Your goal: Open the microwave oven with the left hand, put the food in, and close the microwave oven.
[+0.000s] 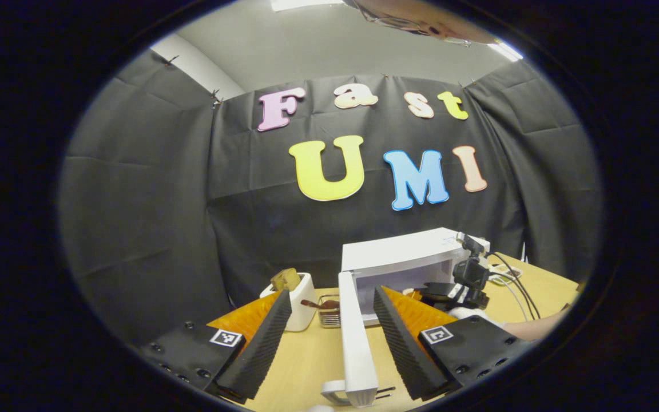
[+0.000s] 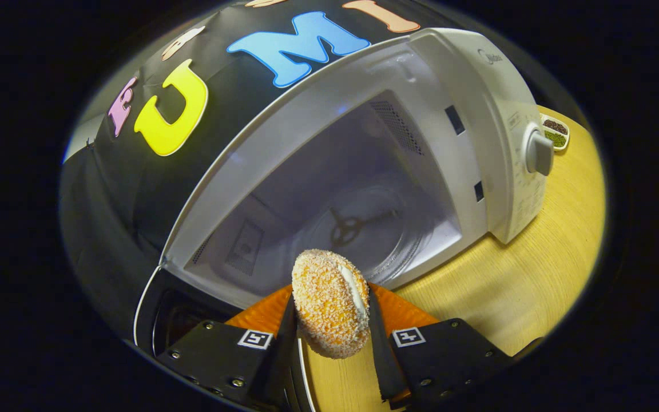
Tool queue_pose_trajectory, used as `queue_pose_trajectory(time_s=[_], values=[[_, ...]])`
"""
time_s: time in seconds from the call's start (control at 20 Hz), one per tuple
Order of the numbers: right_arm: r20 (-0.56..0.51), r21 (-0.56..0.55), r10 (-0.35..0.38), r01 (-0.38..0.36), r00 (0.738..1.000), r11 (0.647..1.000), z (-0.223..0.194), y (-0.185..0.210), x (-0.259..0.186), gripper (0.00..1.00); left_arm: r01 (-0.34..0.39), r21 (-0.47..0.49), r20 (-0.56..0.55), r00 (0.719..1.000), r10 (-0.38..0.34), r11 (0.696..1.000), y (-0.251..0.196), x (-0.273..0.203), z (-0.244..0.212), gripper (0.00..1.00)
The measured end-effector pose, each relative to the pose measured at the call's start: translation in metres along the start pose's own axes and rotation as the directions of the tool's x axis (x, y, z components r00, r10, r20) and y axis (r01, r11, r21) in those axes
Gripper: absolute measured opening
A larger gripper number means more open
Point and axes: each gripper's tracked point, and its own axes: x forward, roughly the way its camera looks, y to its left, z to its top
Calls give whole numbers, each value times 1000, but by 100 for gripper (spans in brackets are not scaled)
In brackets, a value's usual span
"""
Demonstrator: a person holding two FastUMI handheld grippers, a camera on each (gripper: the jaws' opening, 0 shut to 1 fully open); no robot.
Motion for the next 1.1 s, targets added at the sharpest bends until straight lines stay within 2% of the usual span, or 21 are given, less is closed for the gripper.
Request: queue_pose_trajectory(time_s=[0.2,0.3,0.4,0.55,0.65,0.75,0.8,0.9,0.95,1.1], values=[[53,-1,-43,43,998,999,9,3,39,61,2,9,-2,1000,-2,1000,6,6,0,97],[80,-2,-90,90,993,996,15,-3,55,61,5,17,-5,1000,-5,1000,7,8,-1,97],[118,-11,-137,139,984,990,22,-15,63,61,4,29,-6,1000,-4,1000,8,8,-3,97],[130,-20,-159,163,979,986,25,-20,68,61,0,35,-6,1000,0,999,10,13,-3,99],[135,-47,-163,171,977,984,29,-20,61,77,-1,26,-7,1000,1,1000,10,14,-5,97],[150,-79,-172,185,974,980,36,-23,60,96,-3,25,-1,1000,3,1000,9,16,-1,99],[148,-89,-177,192,973,977,39,-23,51,97,-5,23,2,1000,5,1000,9,17,1,97],[180,-136,-173,198,968,971,48,-22,34,98,-15,18,19,1000,14,1000,11,16,10,100],[185,-156,-174,204,967,967,50,-23,25,98,-23,16,23,999,23,1000,13,15,12,97],[218,-208,-139,185,966,960,62,-16,-15,98,-55,11,17,998,55,998,27,11,11,99]])
